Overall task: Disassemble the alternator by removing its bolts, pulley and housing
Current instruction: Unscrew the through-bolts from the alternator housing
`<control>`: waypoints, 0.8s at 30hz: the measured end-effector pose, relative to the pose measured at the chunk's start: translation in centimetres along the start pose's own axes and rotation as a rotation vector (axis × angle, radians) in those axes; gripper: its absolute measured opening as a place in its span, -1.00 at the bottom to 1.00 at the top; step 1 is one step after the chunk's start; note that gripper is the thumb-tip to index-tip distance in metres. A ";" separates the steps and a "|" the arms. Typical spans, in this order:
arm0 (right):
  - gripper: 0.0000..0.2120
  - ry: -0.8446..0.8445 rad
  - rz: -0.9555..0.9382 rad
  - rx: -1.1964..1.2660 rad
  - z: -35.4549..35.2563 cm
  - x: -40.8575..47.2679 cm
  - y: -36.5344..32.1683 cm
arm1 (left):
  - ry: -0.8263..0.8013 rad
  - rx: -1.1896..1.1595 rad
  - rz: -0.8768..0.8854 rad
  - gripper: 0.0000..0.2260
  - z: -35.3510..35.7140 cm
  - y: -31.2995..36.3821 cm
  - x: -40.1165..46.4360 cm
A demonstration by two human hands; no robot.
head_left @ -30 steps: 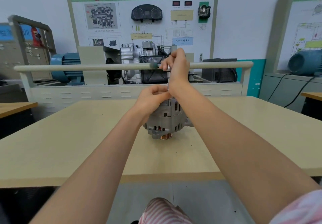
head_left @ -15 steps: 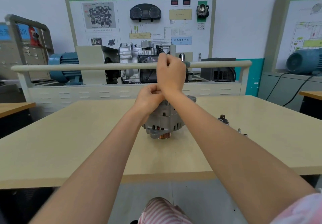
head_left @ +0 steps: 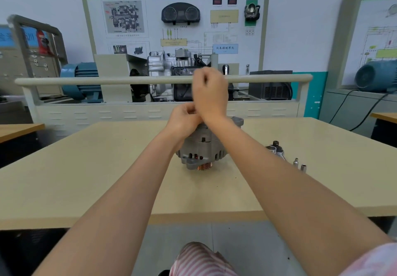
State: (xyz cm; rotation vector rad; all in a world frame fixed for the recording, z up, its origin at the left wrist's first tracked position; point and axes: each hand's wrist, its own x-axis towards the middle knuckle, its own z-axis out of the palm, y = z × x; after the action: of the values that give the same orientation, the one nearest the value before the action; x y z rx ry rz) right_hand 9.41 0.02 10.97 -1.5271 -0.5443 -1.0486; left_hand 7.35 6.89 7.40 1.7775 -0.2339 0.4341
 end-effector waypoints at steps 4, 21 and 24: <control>-0.63 0.066 -0.177 -0.310 0.3 -0.4 -0.1 | 0.036 0.041 -0.006 -0.71 0.1 0.0 0.0; -0.57 -0.030 0.434 0.659 -0.8 2.2 -0.6 | -0.056 -0.087 0.041 -0.89 0.0 -0.2 -0.2; -0.52 -0.129 0.561 0.852 -1.2 2.9 -0.1 | -0.077 -0.085 0.043 -0.90 0.0 -0.1 -0.3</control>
State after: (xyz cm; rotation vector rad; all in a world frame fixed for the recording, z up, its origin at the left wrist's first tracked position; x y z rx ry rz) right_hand 10.40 -1.65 13.42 -0.8881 -0.5117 -0.2130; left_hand 7.08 6.93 7.18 1.7104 -0.3404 0.3819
